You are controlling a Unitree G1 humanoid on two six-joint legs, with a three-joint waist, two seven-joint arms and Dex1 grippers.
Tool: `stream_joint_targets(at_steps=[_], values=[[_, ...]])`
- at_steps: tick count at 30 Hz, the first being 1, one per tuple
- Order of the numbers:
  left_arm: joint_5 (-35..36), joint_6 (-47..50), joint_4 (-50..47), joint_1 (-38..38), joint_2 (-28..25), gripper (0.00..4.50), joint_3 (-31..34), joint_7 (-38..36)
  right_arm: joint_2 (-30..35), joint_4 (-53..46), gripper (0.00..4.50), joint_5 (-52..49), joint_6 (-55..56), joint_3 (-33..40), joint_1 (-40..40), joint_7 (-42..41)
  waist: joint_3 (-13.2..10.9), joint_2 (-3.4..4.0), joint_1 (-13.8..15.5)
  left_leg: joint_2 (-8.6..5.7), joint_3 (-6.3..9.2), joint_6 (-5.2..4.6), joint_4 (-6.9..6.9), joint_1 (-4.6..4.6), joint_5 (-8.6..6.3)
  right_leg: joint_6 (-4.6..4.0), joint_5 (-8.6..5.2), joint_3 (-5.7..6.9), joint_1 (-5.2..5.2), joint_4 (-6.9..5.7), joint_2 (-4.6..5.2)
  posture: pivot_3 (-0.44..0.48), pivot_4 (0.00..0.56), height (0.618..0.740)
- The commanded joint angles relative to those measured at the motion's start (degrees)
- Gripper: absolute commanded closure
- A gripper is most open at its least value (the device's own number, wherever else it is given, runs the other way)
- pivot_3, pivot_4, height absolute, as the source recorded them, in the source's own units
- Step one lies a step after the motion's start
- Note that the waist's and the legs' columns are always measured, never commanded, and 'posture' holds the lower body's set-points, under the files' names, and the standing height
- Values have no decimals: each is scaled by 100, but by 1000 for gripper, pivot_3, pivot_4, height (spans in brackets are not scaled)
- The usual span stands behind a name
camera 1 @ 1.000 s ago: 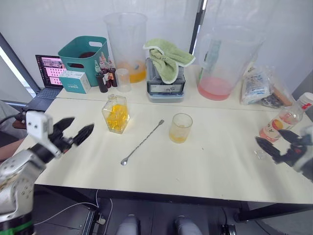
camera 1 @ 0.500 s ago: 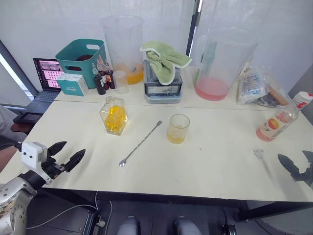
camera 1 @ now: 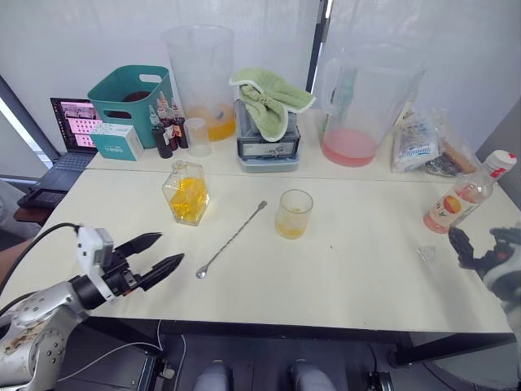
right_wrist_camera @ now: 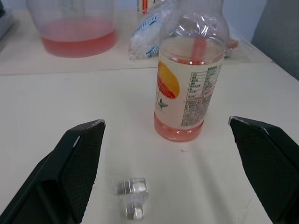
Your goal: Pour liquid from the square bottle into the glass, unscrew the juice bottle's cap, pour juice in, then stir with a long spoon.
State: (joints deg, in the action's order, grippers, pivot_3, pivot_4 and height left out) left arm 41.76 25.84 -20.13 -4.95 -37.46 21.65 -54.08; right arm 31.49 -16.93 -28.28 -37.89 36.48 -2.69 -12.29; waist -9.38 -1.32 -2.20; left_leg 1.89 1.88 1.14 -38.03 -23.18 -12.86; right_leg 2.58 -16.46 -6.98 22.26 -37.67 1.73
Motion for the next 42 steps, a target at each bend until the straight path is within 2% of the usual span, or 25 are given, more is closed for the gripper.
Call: stream_joint_targets(at_steps=[1, 6, 11, 21, 31, 34, 40, 41, 42], values=[[406, 260, -487, 299, -140, 28, -219, -95, 34, -188, 0, 115, -337, -106, -551, 593, 0, 1, -14, 0, 0, 0, 0, 0, 0, 0, 0, 0, 1, -1, 0, 0, 150, 740], [670, 537, -858, 830, -189, 28, -651, -67, 163, 491, 0, 619, -234, -247, -1475, 1184, 0, 1, -17, -3, 0, 0, 2, -1, 0, 0, 0, -1, 3, 0, 0, 0, 150, 740], [730, 642, -1093, 1118, -165, 28, -955, -8, 241, 1363, 0, 888, 134, -306, -2273, 1384, 0, 2, -40, -8, 0, -1, 16, -1, 0, 0, 1, -6, 6, 2, 1, 0, 150, 740], [626, 685, -1189, 1338, -146, 28, -1248, 96, 474, 2621, 0, 1324, 649, -793, -3138, 1239, 0, 2, -47, -7, 0, -1, 23, -1, 0, -1, 1, -9, 9, 3, -1, 0, 150, 740], [666, 792, -1271, 1426, -142, 28, -1339, 356, 581, 3316, 0, 1562, 867, -963, -3762, 1268, 0, 2, -55, -8, 0, -1, 24, -2, 0, -1, 1, -10, 11, 3, -1, 0, 150, 740], [642, 768, -1290, 1376, -155, 0, -1329, 366, 593, 3448, 779, 1616, 808, -937, -3823, 1354, 0, 2, -53, -9, 0, -1, 23, -3, 0, -1, 1, -11, 11, 4, 0, 0, 150, 740], [610, 770, -1273, 1418, -172, 0, -1337, 400, 594, 3385, 2825, 1582, 719, -882, -3752, 1381, -1, 4, -49, -8, 0, -1, 24, -3, 0, -1, 1, -11, 11, 5, -1, 0, 150, 740], [605, 770, -1268, 1426, -171, 0, -1342, 408, 594, 3371, 3106, 1571, 714, -874, -3739, 1384, -1, 4, -41, -8, 0, -1, 24, -4, 0, -1, 1, -10, 11, 5, -1, 0, 150, 740], [592, 764, -1258, 1436, -172, 0, -1352, 409, 596, 3358, 3124, 1565, 708, -867, -3726, 1384, -1, 4, -37, -9, 1, -1, 24, -4, 0, -1, 1, -10, 11, 4, -1, 0, 150, 740]])
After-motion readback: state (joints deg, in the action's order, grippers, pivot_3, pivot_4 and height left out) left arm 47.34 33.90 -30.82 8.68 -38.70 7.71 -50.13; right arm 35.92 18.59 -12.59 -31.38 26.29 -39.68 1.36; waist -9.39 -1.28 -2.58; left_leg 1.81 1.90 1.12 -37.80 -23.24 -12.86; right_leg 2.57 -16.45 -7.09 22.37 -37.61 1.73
